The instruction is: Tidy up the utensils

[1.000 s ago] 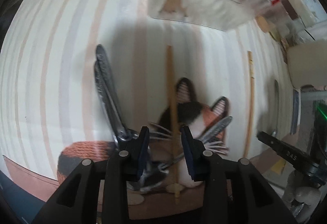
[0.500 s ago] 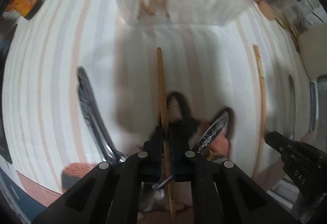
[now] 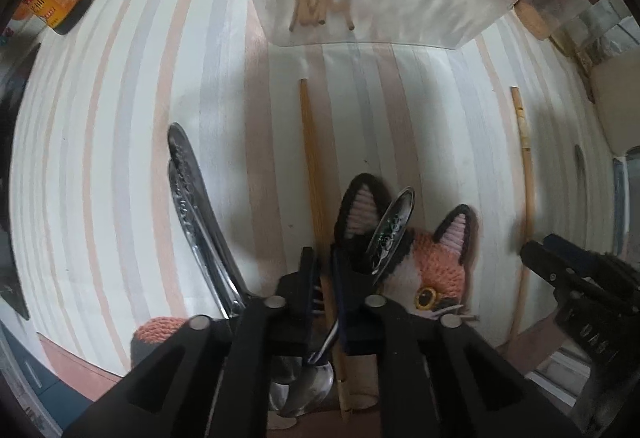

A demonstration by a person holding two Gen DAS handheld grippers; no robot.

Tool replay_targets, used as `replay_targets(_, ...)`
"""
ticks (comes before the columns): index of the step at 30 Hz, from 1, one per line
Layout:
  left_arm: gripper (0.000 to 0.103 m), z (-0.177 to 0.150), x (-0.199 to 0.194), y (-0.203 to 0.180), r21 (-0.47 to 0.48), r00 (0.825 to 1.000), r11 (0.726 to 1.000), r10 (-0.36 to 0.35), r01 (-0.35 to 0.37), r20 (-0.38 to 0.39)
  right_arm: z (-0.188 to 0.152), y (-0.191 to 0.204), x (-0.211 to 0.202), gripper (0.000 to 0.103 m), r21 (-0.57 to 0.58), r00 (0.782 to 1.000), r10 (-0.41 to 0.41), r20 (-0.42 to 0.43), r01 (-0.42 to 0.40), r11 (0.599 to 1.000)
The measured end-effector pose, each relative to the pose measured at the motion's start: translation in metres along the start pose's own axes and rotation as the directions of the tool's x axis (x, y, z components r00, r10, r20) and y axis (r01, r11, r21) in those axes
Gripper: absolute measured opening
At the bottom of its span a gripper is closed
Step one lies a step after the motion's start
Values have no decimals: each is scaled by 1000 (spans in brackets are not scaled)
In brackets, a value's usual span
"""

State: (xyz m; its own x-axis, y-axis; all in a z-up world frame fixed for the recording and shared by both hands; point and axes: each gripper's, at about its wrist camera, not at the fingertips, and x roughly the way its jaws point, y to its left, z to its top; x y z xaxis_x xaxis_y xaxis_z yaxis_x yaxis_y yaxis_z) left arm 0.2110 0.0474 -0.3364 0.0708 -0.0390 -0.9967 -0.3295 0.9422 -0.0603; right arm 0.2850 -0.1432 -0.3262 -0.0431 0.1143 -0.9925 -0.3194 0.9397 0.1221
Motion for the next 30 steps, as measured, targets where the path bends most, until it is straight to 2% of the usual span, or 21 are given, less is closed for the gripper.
replay_targets(1, 5, 0, -1, -1, -3, 1000, 1000, 6, -6, 11, 1, 9, 1, 28, -31, 998, -63, 9, 63, 998)
replay_targets(2, 4, -2, -4, 0, -7, 999, 1000, 18, -18, 28, 2, 15, 2, 13, -48, 993, -114, 22, 115, 992)
replay_targets(3, 4, -4, -10, 1, -9, 998, 1000, 30, -29, 52, 3, 19, 2, 7, -64, 989, -143, 38, 145, 987)
replay_targets(6, 4, -12, -31, 8, -16, 993, 999, 33, -32, 111, 5, 13, 1, 7, -31, 992, -117, 36, 118, 993)
replay_targets(11, 4, -29, -69, 14, -19, 977, 998, 58, -55, 204, -2, -8, -28, 7, 8, 988, -104, 114, 104, 995)
replay_targets(16, 4, -40, -109, 28, -43, 943, 995, 99, -90, 318, -7, -16, -61, 7, 25, 970, -131, 206, 128, 991)
replay_targets(20, 4, -30, -128, 20, -57, 920, 992, 128, -115, 370, -1, -8, -82, 7, 38, 953, -144, 267, 139, 990)
replay_targets(30, 4, -26, -178, 26, -97, 861, 988, 150, -117, 485, -6, 14, -139, 7, 25, 912, -81, 402, 78, 997)
